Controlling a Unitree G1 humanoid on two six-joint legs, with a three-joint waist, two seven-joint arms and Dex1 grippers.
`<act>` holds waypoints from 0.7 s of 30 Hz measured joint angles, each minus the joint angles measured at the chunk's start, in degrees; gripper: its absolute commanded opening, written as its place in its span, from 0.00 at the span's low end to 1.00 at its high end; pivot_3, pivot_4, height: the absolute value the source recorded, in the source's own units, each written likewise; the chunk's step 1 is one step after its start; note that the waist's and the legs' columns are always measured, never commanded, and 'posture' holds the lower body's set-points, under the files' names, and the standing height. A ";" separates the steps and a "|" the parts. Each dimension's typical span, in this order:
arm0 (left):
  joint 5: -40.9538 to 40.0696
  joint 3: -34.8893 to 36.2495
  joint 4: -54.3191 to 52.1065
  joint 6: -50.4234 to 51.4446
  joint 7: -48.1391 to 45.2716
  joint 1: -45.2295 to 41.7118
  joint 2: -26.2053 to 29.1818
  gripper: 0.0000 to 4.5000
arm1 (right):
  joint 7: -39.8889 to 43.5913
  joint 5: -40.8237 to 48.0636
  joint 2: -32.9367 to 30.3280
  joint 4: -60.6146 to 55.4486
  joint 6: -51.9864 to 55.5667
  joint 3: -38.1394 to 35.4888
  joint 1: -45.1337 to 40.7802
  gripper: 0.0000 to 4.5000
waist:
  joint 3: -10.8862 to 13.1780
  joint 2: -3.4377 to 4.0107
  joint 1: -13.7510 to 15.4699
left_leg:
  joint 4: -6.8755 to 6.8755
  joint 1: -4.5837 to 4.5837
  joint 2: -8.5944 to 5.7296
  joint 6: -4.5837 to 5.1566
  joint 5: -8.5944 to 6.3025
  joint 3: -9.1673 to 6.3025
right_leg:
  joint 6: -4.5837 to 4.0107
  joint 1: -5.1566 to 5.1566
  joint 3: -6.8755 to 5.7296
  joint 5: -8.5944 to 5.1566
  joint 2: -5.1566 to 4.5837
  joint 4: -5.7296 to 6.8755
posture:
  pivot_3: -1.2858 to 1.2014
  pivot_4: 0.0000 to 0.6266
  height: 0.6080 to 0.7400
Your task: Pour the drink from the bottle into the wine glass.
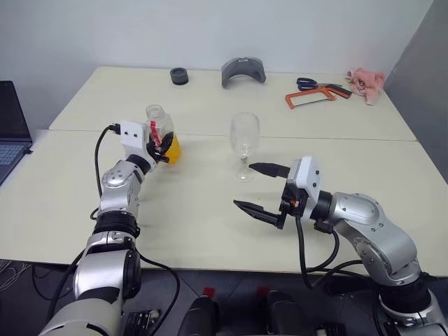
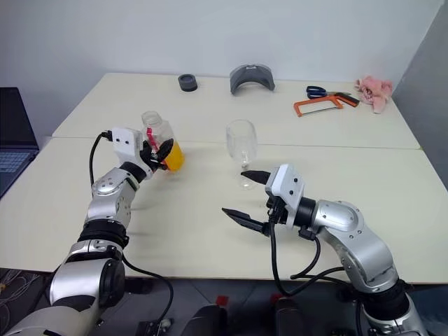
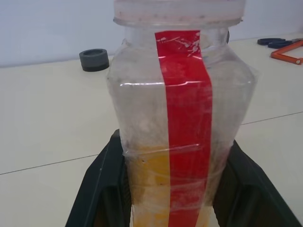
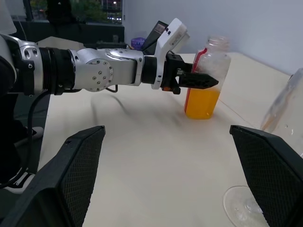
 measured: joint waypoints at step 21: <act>25.51 -16.73 -8.14 -17.10 11.40 -5.88 1.74 0.38 | -9.08 -2.51 3.11 3.59 -1.45 -4.82 0.25 1.00 | 0.02 -0.02 -0.01 | 0.01 -0.06 -0.05 -0.01 0.01 0.06 | 0.00 -0.06 0.02 0.00 0.03 0.01 | 0.52 0.24 1.00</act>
